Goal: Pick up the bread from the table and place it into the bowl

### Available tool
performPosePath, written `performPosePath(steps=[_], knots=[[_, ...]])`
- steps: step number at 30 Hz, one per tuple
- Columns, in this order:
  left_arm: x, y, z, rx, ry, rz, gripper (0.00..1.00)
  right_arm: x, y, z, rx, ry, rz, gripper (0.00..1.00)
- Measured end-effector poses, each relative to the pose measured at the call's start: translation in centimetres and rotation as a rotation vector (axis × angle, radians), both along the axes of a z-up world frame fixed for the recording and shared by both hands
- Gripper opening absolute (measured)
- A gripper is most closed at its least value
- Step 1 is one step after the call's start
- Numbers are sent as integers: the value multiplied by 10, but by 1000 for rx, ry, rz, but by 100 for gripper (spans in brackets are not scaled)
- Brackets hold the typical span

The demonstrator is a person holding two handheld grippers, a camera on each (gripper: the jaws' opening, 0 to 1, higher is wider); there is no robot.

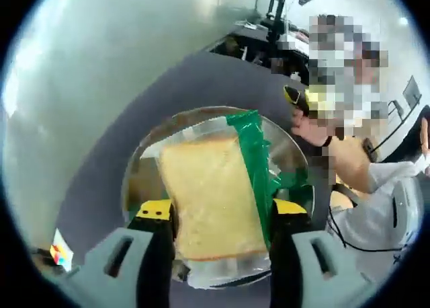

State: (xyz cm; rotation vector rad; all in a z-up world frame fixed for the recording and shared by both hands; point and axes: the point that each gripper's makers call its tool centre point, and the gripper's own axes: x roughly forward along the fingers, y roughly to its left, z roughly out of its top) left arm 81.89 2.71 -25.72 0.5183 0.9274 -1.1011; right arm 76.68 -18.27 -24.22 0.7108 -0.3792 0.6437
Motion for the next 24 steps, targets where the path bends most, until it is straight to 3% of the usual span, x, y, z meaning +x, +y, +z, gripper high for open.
performPosePath(steps=[3,11,15,16,24], knots=[[0,-12,-9,56,-51,-42,46,-4,-4,5,30,-16,4,24],[0,-58,-13,51,-93,-66,46,-9,-7,14,64,-48,13,24],[11,-70,-8,44,-241,-158,46,-12,-5,14,75,-43,19,24],[14,-71,-4,31,-272,-170,46,-12,-4,14,77,-42,21,24],[9,-53,25,-14,-312,-163,34,-14,1,14,81,-38,30,24]])
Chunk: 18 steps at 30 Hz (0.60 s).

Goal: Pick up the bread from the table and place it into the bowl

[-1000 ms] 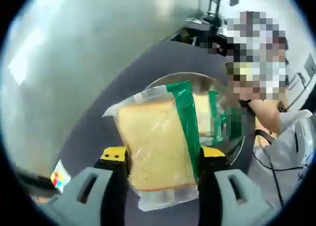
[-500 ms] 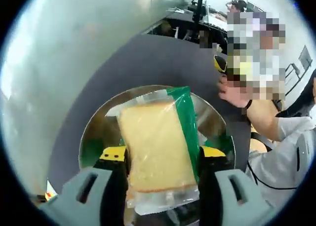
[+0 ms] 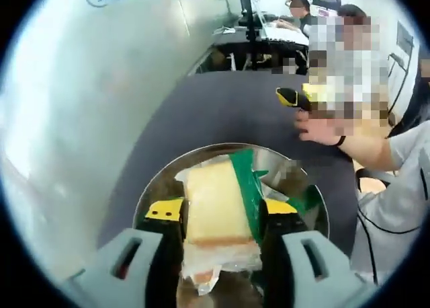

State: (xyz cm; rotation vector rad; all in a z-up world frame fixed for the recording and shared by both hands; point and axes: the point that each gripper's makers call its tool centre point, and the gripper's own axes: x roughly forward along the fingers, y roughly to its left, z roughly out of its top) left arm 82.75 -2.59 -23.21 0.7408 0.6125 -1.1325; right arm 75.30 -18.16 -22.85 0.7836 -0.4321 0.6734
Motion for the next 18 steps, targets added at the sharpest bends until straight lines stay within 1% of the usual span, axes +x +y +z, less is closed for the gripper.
performPosePath(steps=[2,4,6,7,8,9,11,13,14,16,17,18], knots=[[-2,8,11,-16,-37,-17,34,1,1,-1,-2,5,1,24],[-10,17,20,-42,-70,-34,34,-1,4,-1,-4,7,2,24],[-20,34,27,-60,-89,-38,33,0,4,-2,-9,12,0,24],[-30,40,33,-129,-96,-49,33,1,4,-3,-10,13,0,24],[-37,47,38,-186,-97,-43,33,1,4,-3,-11,14,0,24],[-41,52,41,-223,-102,-42,32,2,3,-3,-13,17,0,24],[-55,69,50,-349,-119,-53,30,1,5,-5,-18,23,-1,24],[-71,88,58,-484,-184,-107,27,2,6,-6,-20,28,2,24],[-76,98,61,-554,-215,-112,25,2,7,-7,-22,29,5,24],[-88,118,61,-684,-253,-119,25,3,9,-7,-25,26,11,24],[-92,129,60,-754,-247,-97,25,4,9,-7,-27,22,15,24],[-97,139,55,-812,-220,-76,26,3,12,-6,-31,16,20,24]])
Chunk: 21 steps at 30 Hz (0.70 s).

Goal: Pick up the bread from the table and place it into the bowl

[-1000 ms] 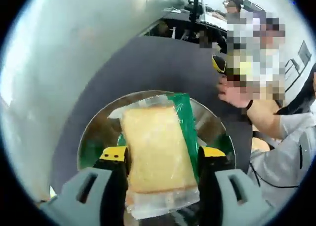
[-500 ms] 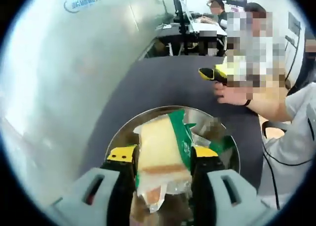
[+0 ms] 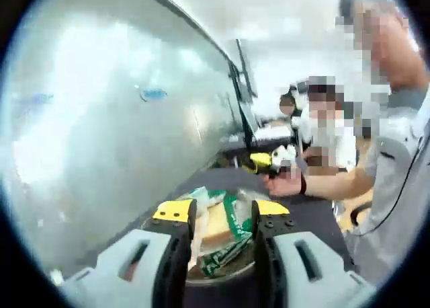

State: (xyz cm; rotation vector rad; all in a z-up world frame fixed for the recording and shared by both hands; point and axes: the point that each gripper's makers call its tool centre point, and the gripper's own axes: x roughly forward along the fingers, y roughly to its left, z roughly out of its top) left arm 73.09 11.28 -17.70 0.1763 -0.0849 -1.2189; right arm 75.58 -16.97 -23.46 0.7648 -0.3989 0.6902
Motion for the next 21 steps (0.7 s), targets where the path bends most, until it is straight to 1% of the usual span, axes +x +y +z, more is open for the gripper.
performPosePath(steps=[1,2,4,6,7,8,10,11,12,14,15,16,17,18,19,20,21], knots=[[-3,12,-4,-90,22,7,26,-2,4,1,-5,-8,5,24],[-3,18,-7,-129,26,19,26,-4,7,2,-15,-20,10,24],[-3,35,-22,-190,30,55,26,-7,14,3,-45,-42,19,24],[-9,45,-32,-283,70,49,26,-9,19,4,-123,-102,-4,22],[-11,51,-36,-324,91,48,26,-13,24,6,-152,-140,1,21],[-11,60,-39,-391,101,59,26,-17,28,9,-163,-169,11,21],[-13,73,-36,-531,138,50,24,-23,34,11,-163,-193,33,21],[-13,77,-39,-577,160,48,22,-24,36,10,-168,-194,35,21],[-13,81,-42,-606,161,51,21,-23,38,8,-183,-193,36,19],[-15,82,-56,-594,160,47,19,-20,38,5,-198,-190,38,14],[-15,84,-64,-593,150,54,19,-18,37,4,-207,-188,33,11],[-15,88,-70,-611,143,57,18,-16,36,3,-214,-186,25,10],[-15,89,-73,-633,185,47,18,-15,35,2,-218,-187,23,10],[-18,85,-78,-548,179,54,18,-15,34,2,-215,-190,28,8],[-24,82,-70,-559,101,32,18,-16,34,3,-209,-195,35,4],[-24,79,-70,-583,122,21,18,-18,34,4,-201,-203,48,0],[-24,73,-74,-588,196,-4,18,-19,35,6,-194,-210,58,0]])
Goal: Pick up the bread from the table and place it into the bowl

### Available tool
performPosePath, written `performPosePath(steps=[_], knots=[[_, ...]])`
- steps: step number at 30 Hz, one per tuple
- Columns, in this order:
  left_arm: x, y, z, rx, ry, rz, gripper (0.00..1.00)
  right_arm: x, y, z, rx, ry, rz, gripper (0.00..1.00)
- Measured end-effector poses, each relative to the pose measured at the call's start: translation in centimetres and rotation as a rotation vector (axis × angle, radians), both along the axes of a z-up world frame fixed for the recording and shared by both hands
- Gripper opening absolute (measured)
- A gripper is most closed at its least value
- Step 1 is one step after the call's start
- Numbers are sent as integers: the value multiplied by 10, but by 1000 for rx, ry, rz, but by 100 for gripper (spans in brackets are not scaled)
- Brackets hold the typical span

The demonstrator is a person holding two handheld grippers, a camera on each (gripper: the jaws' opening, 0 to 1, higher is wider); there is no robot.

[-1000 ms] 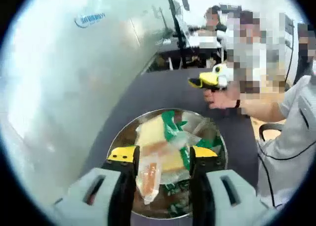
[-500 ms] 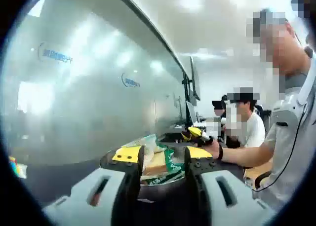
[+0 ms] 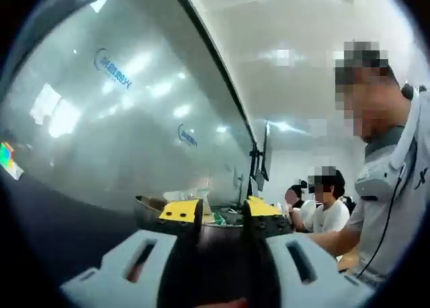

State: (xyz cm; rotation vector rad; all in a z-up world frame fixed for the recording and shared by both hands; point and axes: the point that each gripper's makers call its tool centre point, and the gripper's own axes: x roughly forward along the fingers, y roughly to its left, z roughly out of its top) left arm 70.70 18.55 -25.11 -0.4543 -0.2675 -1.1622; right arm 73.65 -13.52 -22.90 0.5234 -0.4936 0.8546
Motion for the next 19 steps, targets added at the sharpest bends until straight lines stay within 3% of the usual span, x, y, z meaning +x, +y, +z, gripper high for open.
performPosePath(steps=[2,3,6,9,14,19], knots=[[-1,-12,-9,72,-23,3,18,-3,0,2,-3,-14,6,0],[-3,-18,-14,127,-65,8,18,-5,0,4,-4,-22,11,0],[-19,-34,-21,162,-73,-74,18,-12,2,8,-7,-44,26,0],[-18,-38,-28,209,-99,-62,18,-17,5,10,-9,-53,38,0],[-6,-28,-26,170,-64,-28,18,-18,6,9,3,-36,56,0],[1,-19,-26,166,-64,17,17,-15,4,6,32,0,72,1]])
